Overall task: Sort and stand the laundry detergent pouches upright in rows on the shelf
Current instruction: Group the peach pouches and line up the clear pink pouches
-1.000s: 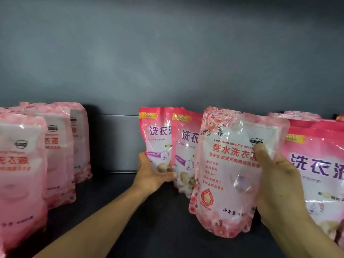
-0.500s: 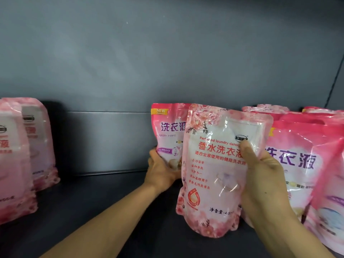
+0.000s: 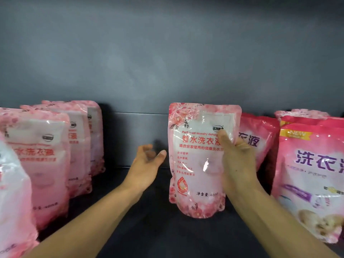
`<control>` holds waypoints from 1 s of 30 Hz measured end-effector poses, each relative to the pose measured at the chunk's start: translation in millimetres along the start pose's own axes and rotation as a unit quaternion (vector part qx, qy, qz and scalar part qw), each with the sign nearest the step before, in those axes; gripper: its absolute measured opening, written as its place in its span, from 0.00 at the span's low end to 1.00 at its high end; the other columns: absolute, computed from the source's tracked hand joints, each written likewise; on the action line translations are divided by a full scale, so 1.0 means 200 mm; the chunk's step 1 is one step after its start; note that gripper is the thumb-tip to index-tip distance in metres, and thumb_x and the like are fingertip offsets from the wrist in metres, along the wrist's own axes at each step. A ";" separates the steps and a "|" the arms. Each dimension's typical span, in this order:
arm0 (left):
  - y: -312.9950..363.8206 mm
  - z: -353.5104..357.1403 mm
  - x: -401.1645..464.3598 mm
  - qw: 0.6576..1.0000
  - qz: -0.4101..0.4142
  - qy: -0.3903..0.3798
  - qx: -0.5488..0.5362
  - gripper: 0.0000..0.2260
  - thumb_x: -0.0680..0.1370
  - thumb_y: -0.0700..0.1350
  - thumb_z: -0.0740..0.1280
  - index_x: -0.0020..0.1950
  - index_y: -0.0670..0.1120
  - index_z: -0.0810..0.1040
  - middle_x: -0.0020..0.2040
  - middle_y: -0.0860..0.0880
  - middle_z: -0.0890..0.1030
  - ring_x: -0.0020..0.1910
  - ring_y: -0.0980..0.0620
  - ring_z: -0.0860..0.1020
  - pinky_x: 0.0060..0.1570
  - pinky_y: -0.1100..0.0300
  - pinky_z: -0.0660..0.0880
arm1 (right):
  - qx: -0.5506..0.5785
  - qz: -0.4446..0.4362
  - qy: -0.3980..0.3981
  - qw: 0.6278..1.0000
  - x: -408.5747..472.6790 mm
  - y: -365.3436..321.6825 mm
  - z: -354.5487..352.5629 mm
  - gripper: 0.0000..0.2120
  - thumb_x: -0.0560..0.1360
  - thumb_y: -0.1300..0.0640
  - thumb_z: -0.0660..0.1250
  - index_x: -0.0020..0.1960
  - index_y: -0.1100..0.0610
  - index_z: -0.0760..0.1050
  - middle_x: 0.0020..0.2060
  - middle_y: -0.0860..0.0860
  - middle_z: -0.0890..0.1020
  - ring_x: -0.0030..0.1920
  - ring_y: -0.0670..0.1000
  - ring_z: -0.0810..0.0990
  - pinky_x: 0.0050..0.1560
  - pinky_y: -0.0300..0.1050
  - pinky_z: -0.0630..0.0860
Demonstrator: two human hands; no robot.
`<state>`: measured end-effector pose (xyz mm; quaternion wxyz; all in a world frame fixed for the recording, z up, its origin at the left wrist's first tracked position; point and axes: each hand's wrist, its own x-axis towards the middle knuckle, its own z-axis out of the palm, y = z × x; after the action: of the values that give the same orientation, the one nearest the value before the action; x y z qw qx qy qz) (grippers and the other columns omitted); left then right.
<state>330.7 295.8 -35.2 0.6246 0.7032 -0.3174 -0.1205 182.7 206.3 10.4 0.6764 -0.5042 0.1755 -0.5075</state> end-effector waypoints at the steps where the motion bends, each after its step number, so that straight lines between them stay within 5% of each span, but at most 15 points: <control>1: -0.02 -0.05 -0.02 1.000 -0.011 0.022 -0.004 0.17 0.79 0.52 0.63 0.66 0.50 0.66 0.61 0.53 0.73 0.57 0.55 0.72 0.54 0.61 0.65 | 0.003 0.002 -0.006 1.000 0.01 0.03 0.06 0.07 0.77 0.58 0.64 0.47 0.56 0.81 0.41 0.52 0.86 0.40 0.51 0.85 0.39 0.50 0.83; 4: -0.09 -0.16 -0.05 0.995 -0.051 0.078 -0.028 0.10 0.80 0.53 0.59 0.59 0.52 0.70 0.60 0.53 0.75 0.58 0.54 0.74 0.54 0.60 0.66 | 0.013 0.009 -0.025 1.000 0.07 0.15 0.22 0.06 0.77 0.58 0.64 0.45 0.54 0.80 0.40 0.52 0.85 0.41 0.51 0.85 0.41 0.50 0.83; 7: -0.14 -0.23 -0.07 0.993 -0.067 0.086 -0.040 0.14 0.78 0.56 0.61 0.59 0.51 0.70 0.58 0.53 0.77 0.54 0.56 0.77 0.50 0.63 0.68 | 0.012 0.026 -0.025 0.999 0.14 0.26 0.37 0.08 0.77 0.57 0.64 0.41 0.55 0.78 0.36 0.49 0.84 0.38 0.49 0.84 0.41 0.49 0.83; 10: -0.18 -0.25 -0.05 0.997 -0.059 0.051 -0.010 0.28 0.71 0.53 0.73 0.65 0.49 0.63 0.52 0.55 0.77 0.48 0.60 0.77 0.45 0.68 0.71 | 0.016 0.042 -0.019 0.999 0.20 0.34 0.49 0.09 0.77 0.56 0.65 0.39 0.54 0.76 0.35 0.49 0.83 0.34 0.46 0.83 0.37 0.45 0.82; 13: -0.22 -0.24 0.02 0.994 -0.063 0.072 0.052 0.45 0.65 0.45 0.79 0.73 0.50 0.53 0.58 0.53 0.75 0.57 0.52 0.75 0.57 0.61 0.71 | 0.011 0.052 -0.029 0.998 0.25 0.42 0.58 0.08 0.78 0.56 0.65 0.40 0.53 0.77 0.36 0.49 0.83 0.36 0.46 0.83 0.36 0.43 0.81; 17: -0.26 -0.20 0.09 0.980 -0.059 0.124 0.144 0.55 0.58 0.47 0.81 0.74 0.54 0.46 0.67 0.46 0.65 0.66 0.46 0.66 0.66 0.50 0.66 | -0.009 0.049 -0.058 0.997 0.27 0.49 0.62 0.07 0.78 0.55 0.64 0.42 0.53 0.78 0.37 0.48 0.83 0.36 0.46 0.83 0.32 0.39 0.79; 21: -0.28 -0.16 0.11 0.962 -0.047 0.140 0.228 0.55 0.60 0.51 0.80 0.73 0.50 0.43 0.67 0.43 0.63 0.66 0.44 0.66 0.64 0.48 0.67 | -0.098 -0.024 -0.106 0.989 0.28 0.53 0.57 0.09 0.78 0.54 0.63 0.43 0.56 0.79 0.38 0.51 0.85 0.38 0.48 0.84 0.38 0.42 0.81; 25: -0.30 -0.17 0.14 0.961 -0.040 0.142 0.236 0.55 0.60 0.51 0.80 0.73 0.49 0.44 0.66 0.44 0.64 0.65 0.44 0.67 0.63 0.47 0.69 | -0.212 -0.141 -0.119 0.960 0.35 0.53 0.48 0.14 0.78 0.55 0.63 0.43 0.68 0.76 0.40 0.60 0.83 0.43 0.60 0.82 0.46 0.56 0.79; 28: -0.32 -0.17 0.18 0.959 -0.048 0.141 0.240 0.55 0.61 0.52 0.80 0.74 0.48 0.44 0.67 0.45 0.64 0.66 0.44 0.67 0.63 0.47 0.69 | -0.258 -0.186 -0.123 0.940 0.38 0.51 0.48 0.20 0.78 0.55 0.63 0.32 0.67 0.68 0.27 0.53 0.76 0.28 0.53 0.71 0.31 0.47 0.70; 30: -0.33 -0.18 0.21 0.960 -0.051 0.139 0.237 0.55 0.61 0.52 0.80 0.74 0.49 0.43 0.67 0.44 0.64 0.66 0.44 0.67 0.64 0.47 0.69 | -0.280 -0.203 -0.110 0.932 0.40 0.52 0.51 0.22 0.78 0.55 0.63 0.28 0.60 0.62 0.22 0.47 0.67 0.26 0.46 0.61 0.29 0.40 0.61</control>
<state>402.6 301.6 -81.6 0.4709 0.8564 -0.2105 0.0253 345.0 185.4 -12.6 0.4054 -0.7507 0.1282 -0.5057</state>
